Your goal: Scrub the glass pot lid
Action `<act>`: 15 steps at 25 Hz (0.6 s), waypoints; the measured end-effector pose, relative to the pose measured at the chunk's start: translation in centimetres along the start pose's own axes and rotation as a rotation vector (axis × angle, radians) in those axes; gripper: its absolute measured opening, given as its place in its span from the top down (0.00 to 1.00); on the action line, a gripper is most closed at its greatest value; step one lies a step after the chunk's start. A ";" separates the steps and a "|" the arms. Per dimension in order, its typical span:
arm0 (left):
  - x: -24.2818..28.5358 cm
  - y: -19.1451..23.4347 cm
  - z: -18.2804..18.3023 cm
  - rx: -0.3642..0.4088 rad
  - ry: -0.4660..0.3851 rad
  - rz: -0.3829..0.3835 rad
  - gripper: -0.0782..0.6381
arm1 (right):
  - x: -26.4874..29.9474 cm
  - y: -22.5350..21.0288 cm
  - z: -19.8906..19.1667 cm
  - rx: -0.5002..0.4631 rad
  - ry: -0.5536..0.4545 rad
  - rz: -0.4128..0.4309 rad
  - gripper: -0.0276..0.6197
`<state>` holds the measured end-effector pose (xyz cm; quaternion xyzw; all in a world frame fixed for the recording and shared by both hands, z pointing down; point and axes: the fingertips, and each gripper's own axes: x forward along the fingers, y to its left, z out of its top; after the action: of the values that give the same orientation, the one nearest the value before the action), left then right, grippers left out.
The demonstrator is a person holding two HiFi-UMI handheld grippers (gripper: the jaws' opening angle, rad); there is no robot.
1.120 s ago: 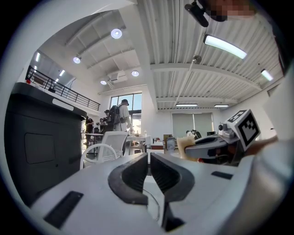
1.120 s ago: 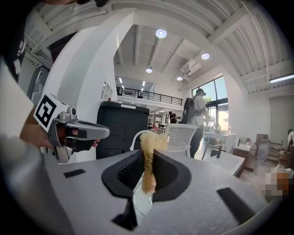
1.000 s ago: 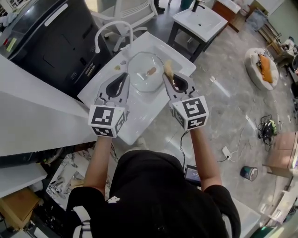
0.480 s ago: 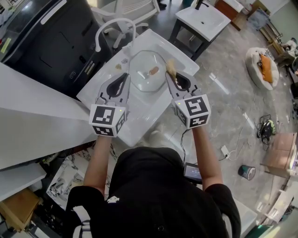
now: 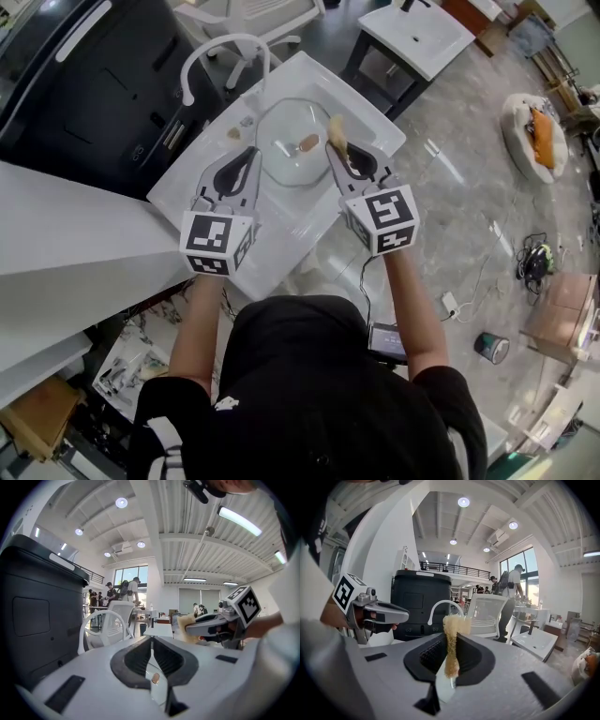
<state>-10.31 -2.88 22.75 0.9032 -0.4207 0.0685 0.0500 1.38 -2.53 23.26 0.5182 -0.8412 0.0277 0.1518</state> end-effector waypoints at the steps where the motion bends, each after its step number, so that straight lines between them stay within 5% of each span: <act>1: 0.4 0.2 -0.2 -0.004 0.007 0.005 0.87 | 0.4 -0.2 -0.2 0.002 0.005 0.008 0.91; 15: 5.6 1.6 -3.7 -0.037 0.096 0.051 0.87 | 5.0 -3.8 -3.3 0.037 0.067 0.087 0.91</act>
<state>-8.29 -7.63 27.34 0.8868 -0.4419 0.1053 0.0852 3.37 -7.91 27.43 0.4825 -0.8568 0.0675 0.1690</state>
